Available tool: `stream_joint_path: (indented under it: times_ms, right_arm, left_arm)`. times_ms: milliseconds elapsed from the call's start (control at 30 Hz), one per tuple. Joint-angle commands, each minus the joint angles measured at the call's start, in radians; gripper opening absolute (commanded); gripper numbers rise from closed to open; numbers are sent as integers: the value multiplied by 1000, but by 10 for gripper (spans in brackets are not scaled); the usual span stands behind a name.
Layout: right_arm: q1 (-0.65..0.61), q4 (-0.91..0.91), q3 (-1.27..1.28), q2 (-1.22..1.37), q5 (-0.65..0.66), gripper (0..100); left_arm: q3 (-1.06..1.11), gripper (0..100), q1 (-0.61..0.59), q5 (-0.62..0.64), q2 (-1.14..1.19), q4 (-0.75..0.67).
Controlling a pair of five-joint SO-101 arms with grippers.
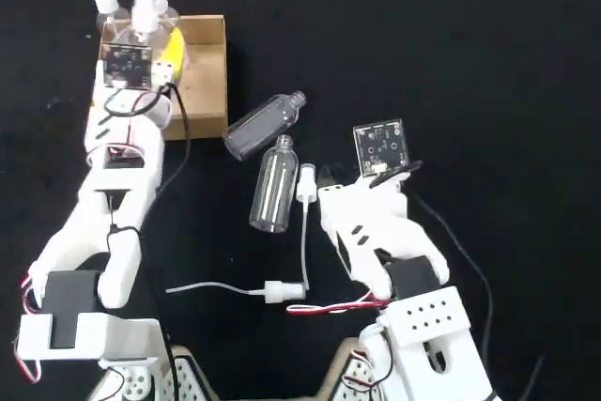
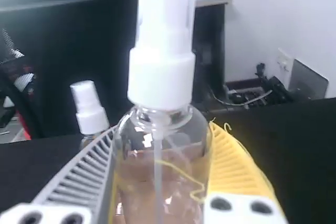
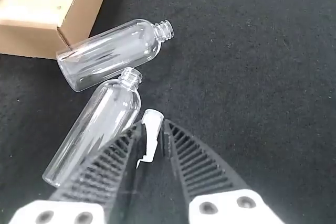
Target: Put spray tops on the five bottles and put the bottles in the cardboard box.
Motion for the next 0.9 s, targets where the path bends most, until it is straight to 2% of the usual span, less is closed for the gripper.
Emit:
stream_joint_path:
  times_ms: [0, 100, 500, 867]
  right_arm:
    - [12, -23, -4, -10, 0, 56]
    - [12, -21, -4, -10, 0, 56]
    - [12, -21, -4, -10, 0, 56]
    - [12, -32, 18, -16, 0, 56]
  left_arm:
    - [-64, 98, -65, 91, -9, -32]
    - [-90, 98, -104, 147, 21, -32]
    - [-107, 98, -148, 152, 94, -48]
    - [-211, 96, -153, 152, 322, -259]
